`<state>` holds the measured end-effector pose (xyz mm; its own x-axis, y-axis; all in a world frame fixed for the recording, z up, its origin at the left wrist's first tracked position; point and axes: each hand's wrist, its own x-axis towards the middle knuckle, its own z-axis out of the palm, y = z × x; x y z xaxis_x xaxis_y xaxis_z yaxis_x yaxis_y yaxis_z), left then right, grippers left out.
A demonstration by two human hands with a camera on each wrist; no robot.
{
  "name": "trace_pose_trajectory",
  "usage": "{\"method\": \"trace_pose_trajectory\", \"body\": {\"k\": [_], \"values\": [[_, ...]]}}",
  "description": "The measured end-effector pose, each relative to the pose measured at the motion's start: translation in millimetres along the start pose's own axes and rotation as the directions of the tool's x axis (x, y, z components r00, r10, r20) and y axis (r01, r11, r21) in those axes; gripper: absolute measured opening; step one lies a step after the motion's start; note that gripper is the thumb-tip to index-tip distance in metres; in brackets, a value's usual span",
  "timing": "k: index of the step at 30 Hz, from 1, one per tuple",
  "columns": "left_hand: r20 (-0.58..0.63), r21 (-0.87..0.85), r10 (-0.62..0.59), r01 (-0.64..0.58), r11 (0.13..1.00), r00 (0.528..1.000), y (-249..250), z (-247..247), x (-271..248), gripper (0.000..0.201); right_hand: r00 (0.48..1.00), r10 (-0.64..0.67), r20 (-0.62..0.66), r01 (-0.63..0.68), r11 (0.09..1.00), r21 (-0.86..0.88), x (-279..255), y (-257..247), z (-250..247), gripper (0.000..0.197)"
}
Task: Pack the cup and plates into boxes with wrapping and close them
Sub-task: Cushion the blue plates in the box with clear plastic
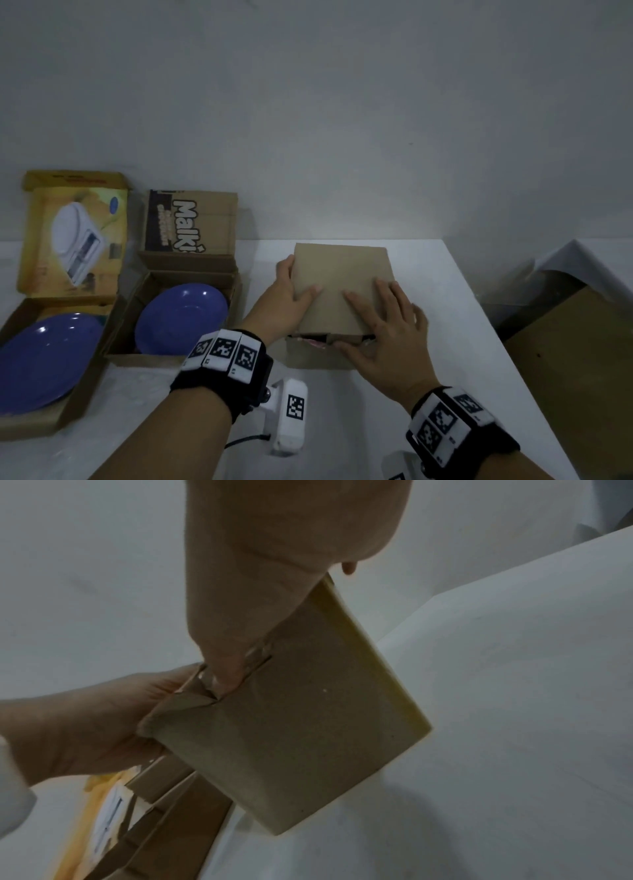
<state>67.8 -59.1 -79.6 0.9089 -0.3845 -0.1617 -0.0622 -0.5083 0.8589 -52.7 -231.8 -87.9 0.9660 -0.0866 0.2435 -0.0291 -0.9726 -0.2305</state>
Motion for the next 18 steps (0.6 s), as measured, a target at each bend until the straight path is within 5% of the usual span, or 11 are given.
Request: {"method": "trace_pose_trajectory", "body": {"k": [4,9,13,18], "values": [[-0.058,0.094,0.072,-0.066,0.993,0.996,-24.2,-27.6,-23.7,0.046,1.000,0.004,-0.009,-0.005,0.997,-0.079,10.4,-30.2,-9.4,0.067],[-0.333,0.331,0.151,-0.035,0.943,0.931,-90.9,-102.5,-48.9,0.025,0.955,-0.248,-0.163,0.241,0.969,-0.060,27.4,-124.1,3.0,0.040],[-0.361,0.484,0.035,0.155,0.861,0.932,-150.2,-160.6,-67.4,0.034,0.969,-0.239,0.060,0.234,0.969,0.078,26.7,-192.1,51.8,0.040],[-0.195,0.406,0.018,0.064,0.912,0.981,-191.7,-193.7,-84.8,0.034,0.932,-0.117,0.342,0.101,0.993,0.065,19.3,-220.5,100.3,0.039]]}}
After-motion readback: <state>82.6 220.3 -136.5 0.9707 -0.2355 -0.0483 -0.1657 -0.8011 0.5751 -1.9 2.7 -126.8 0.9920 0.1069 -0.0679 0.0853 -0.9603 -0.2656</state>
